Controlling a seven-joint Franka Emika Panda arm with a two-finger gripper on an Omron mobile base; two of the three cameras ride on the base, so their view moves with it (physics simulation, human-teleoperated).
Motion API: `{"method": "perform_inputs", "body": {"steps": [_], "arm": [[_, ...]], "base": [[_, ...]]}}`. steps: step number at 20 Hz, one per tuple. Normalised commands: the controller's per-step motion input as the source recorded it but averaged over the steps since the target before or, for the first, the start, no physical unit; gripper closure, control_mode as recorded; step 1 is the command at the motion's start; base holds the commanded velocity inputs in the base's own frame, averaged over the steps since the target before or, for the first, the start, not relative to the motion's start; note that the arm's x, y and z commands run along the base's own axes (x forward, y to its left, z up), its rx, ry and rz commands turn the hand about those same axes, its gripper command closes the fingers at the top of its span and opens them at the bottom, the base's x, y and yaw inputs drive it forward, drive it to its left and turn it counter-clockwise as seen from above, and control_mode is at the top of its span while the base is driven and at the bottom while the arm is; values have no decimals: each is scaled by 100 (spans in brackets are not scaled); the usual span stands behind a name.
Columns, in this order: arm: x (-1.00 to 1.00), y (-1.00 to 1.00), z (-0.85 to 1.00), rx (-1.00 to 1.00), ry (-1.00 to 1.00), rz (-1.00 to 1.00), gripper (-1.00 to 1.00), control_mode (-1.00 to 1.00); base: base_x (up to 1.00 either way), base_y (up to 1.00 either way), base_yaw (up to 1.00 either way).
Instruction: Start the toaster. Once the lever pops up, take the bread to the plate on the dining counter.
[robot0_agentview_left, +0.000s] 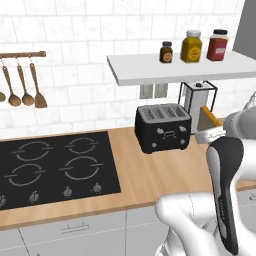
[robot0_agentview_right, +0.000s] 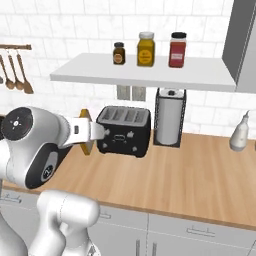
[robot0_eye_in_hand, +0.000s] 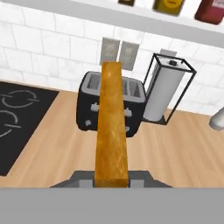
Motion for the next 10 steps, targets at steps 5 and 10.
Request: {"method": "perform_inputs", "body": {"steps": [5, 10], "arm": [[0, 0, 0, 0, 0, 0, 100, 100], [0, 0, 0, 0, 0, 0, 100, 100]], "base": [[-88, -4, 0], [-52, -1, -26]]}}
